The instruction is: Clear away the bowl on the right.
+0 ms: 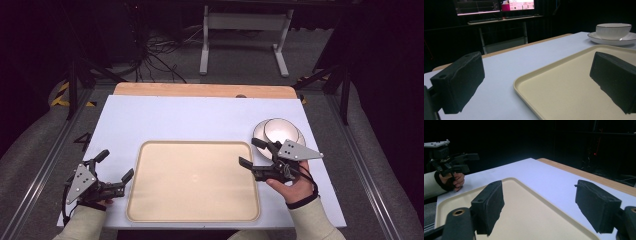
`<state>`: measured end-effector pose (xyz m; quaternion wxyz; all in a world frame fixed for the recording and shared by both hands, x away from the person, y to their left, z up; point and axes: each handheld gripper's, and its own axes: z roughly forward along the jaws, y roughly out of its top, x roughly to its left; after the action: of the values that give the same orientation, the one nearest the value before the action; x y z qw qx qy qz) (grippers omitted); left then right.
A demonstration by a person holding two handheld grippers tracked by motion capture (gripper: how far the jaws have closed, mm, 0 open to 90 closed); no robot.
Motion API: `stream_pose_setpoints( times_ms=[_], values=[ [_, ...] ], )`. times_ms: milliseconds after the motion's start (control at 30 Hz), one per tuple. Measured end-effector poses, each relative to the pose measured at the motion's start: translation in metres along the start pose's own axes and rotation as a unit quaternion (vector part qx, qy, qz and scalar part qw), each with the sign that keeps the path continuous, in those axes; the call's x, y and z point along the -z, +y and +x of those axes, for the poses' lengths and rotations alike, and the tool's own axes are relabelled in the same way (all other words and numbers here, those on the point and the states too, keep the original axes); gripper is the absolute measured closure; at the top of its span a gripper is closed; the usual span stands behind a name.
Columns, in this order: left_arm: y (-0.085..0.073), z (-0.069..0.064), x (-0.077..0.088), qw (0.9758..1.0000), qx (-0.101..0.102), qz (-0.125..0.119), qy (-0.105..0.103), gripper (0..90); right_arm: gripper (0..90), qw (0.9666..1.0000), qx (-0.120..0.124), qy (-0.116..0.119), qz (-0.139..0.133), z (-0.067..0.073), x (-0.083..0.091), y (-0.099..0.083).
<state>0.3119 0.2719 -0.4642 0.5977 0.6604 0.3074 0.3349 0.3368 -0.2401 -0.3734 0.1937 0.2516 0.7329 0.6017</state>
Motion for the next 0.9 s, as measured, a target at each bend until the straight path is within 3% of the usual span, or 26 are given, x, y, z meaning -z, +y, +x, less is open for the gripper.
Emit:
stream_pose_setpoints(
  times_ms=[200, 433, 900],
  values=[
    [0.000, 0.000, 0.000, 1.0000, 0.001, -0.001, 0.000, 0.2, 25.2, 0.9999, -0.012, 0.003, 0.005, 0.000, 0.000, 0.004],
    [0.000, 0.000, 0.000, 1.0000, 0.001, -0.001, 0.001, 0.2, 25.3, 0.9999, 0.006, -0.010, 0.012, -0.002, -0.002, 0.012],
    [0.000, 0.000, 0.000, 1.0000, 0.001, 0.001, 0.002, 0.2, 25.3, 0.9988, 0.001, -0.044, 0.023, -0.027, 0.005, 0.019]
  ],
)
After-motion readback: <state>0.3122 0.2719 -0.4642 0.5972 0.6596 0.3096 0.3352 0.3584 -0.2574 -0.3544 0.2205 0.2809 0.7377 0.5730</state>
